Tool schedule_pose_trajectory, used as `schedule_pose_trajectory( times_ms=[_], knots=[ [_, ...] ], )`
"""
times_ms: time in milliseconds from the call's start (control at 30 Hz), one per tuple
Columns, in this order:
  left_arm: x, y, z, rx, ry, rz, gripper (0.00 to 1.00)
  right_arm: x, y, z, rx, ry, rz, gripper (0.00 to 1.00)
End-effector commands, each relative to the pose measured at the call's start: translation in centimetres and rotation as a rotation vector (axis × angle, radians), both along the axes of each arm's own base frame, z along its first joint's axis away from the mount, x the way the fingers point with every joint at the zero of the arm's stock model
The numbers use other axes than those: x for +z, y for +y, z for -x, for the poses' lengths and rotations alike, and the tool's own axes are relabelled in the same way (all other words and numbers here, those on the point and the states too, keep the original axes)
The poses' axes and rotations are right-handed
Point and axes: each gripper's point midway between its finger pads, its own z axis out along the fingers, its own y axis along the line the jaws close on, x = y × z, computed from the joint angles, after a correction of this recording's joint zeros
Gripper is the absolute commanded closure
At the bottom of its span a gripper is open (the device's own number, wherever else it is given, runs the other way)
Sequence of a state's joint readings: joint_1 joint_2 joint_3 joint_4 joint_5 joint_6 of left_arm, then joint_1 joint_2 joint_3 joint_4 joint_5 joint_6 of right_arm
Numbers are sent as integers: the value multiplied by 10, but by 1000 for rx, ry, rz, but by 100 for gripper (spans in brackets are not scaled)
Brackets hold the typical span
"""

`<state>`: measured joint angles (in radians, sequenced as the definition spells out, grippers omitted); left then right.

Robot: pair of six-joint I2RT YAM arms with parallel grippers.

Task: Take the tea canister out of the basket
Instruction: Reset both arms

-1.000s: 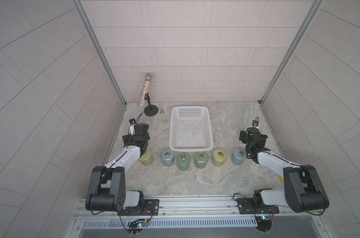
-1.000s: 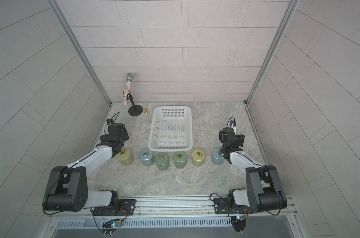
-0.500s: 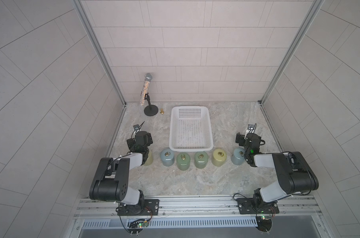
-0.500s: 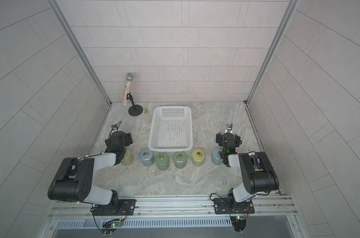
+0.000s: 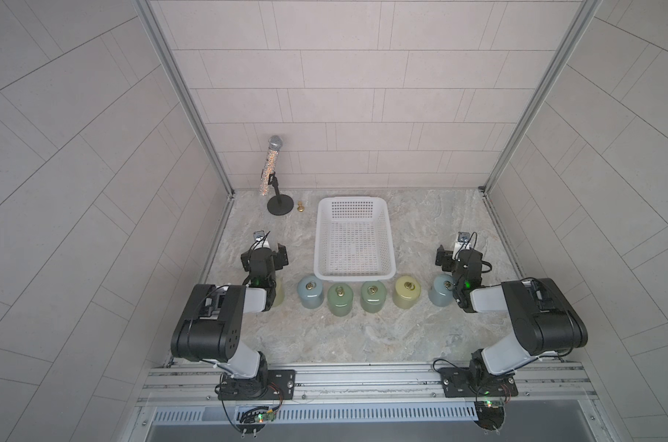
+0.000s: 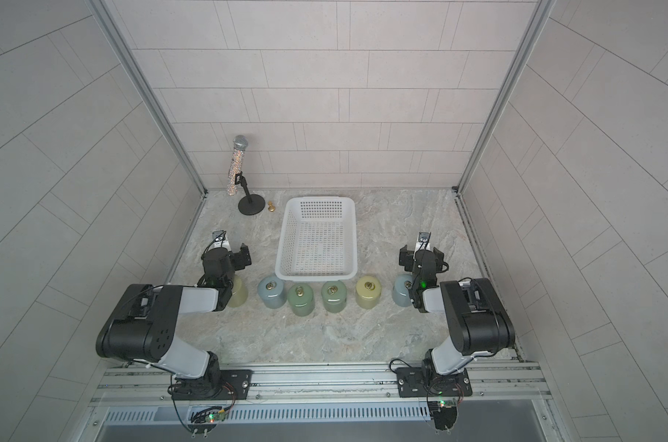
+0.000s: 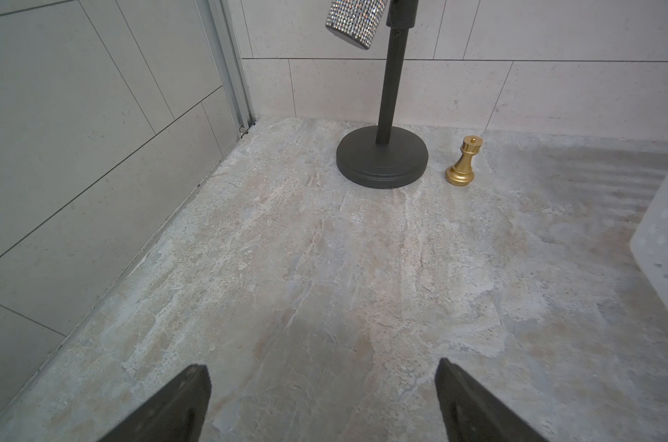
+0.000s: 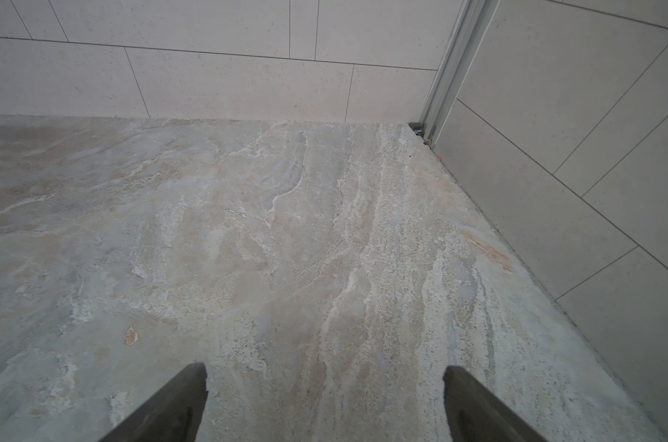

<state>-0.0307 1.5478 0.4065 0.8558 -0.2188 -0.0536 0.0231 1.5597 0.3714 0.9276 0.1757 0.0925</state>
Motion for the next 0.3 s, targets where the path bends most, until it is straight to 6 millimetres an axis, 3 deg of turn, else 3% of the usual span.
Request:
schedule_pose_trajectory(
  times_ms=[0, 267],
  knots=[
    [-4, -2, 1, -15, 15, -7, 0, 0, 0, 0, 4, -6, 4, 0],
    [-6, -5, -1, -25, 44, -19, 0, 0, 0, 0, 3, -8, 5, 0]
  ],
)
